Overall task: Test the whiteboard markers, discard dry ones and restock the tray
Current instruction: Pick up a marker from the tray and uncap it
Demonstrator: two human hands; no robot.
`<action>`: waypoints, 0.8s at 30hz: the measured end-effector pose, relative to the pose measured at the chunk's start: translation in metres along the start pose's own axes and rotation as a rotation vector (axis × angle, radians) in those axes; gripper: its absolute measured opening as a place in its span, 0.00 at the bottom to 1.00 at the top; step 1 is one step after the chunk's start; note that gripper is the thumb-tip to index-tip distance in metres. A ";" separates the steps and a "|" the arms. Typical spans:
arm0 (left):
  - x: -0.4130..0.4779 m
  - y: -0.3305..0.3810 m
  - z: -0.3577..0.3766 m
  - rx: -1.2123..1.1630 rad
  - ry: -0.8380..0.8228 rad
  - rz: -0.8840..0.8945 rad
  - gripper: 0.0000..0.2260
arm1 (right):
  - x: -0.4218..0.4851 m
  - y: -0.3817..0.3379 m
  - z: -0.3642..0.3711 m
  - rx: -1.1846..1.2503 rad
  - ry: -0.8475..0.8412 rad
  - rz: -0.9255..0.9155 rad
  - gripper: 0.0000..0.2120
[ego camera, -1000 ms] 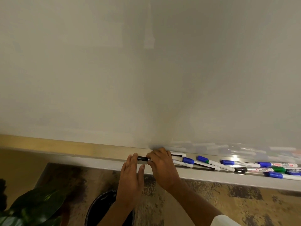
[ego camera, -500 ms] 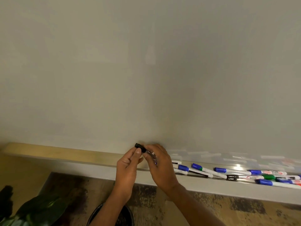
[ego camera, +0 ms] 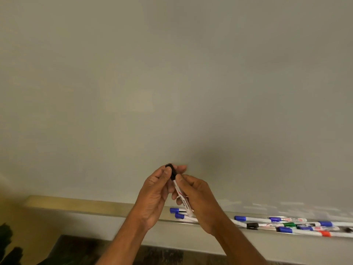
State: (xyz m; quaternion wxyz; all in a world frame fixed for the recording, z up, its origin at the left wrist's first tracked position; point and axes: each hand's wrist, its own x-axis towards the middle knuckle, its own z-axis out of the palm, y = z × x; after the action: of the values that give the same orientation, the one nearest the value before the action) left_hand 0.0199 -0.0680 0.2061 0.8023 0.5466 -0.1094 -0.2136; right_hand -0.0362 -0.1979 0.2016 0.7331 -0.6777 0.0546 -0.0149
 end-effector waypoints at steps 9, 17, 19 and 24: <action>-0.017 0.057 0.066 0.022 -0.160 0.026 0.12 | -0.038 -0.078 -0.020 0.269 -0.034 0.037 0.21; -0.022 0.088 0.113 0.018 -0.138 0.155 0.13 | -0.060 -0.126 -0.037 0.211 0.088 0.053 0.23; -0.017 0.104 0.119 -0.043 -0.096 0.215 0.12 | -0.064 -0.129 -0.041 0.215 0.119 0.098 0.23; -0.012 0.140 0.134 0.110 0.063 0.459 0.12 | -0.075 -0.140 -0.060 0.206 0.132 0.013 0.23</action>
State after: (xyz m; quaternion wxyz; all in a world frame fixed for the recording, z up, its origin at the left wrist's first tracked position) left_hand -0.0144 -0.1305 0.3867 0.8020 0.5566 -0.2170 -0.0022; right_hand -0.1095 -0.2613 0.3413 0.7939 -0.5958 0.1054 -0.0602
